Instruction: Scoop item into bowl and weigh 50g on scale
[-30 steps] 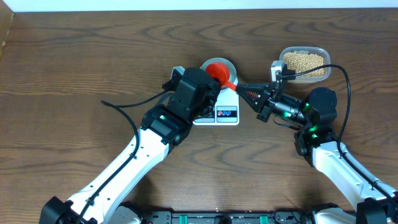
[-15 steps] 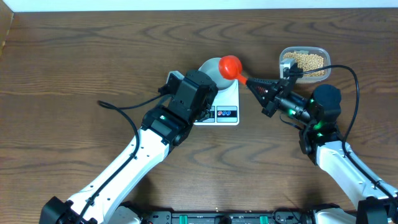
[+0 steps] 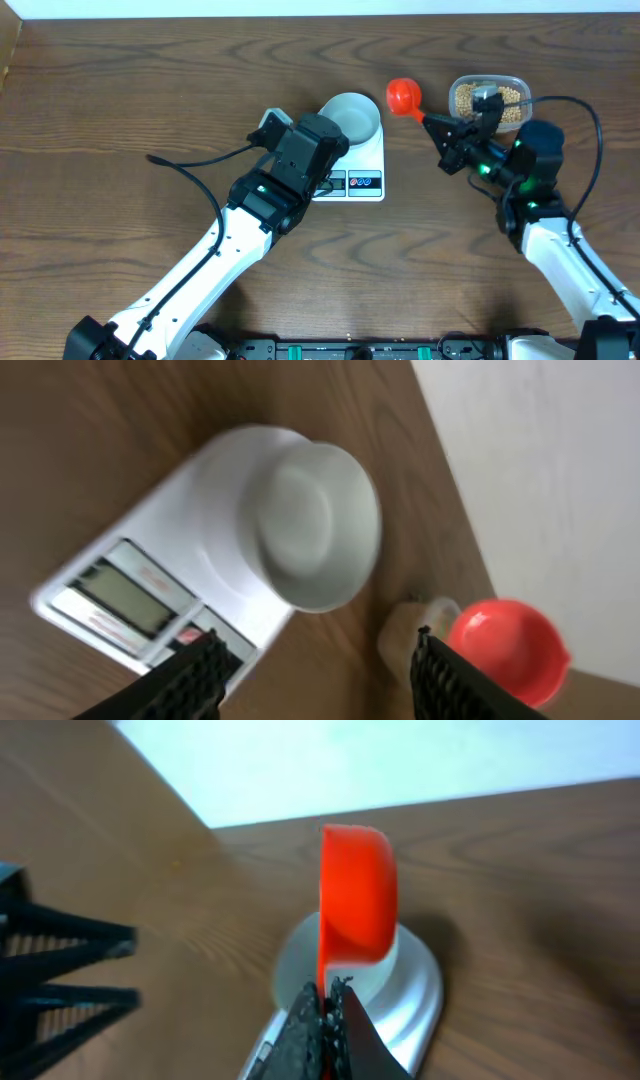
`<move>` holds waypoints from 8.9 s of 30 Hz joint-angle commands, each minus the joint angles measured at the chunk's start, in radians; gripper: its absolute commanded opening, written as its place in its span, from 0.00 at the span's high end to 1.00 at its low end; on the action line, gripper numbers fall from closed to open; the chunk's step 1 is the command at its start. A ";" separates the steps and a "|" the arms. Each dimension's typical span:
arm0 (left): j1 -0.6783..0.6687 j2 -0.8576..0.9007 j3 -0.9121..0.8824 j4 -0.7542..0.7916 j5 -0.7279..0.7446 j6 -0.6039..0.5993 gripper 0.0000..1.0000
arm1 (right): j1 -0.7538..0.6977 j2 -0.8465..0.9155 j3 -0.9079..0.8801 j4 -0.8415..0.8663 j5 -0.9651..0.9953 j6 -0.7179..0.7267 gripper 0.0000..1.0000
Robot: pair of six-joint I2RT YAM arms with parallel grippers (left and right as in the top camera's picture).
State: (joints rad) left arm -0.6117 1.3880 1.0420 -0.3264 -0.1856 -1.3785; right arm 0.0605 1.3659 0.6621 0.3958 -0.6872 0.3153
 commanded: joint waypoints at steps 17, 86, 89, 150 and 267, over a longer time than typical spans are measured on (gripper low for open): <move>0.000 0.004 0.005 -0.219 -0.183 0.025 0.15 | -0.018 0.000 0.366 -0.565 0.368 -0.355 0.99; -0.097 0.412 0.041 0.091 0.140 1.124 0.92 | -0.018 0.000 0.365 -0.501 0.375 -0.354 0.99; -0.095 0.422 0.041 0.098 0.140 1.136 0.93 | -0.018 0.000 0.365 -0.501 0.375 -0.354 0.99; -0.080 0.483 0.026 0.134 0.126 1.165 0.93 | -0.018 0.000 0.365 -0.501 0.375 -0.354 0.99; -0.003 0.161 0.062 -0.037 0.171 1.143 0.02 | -0.018 0.101 0.370 0.060 0.476 -0.135 0.99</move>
State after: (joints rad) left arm -0.6487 1.5681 1.0927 -0.3576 -0.0029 -0.1627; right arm 0.0486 1.4349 1.0126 0.4240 -0.2474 0.0879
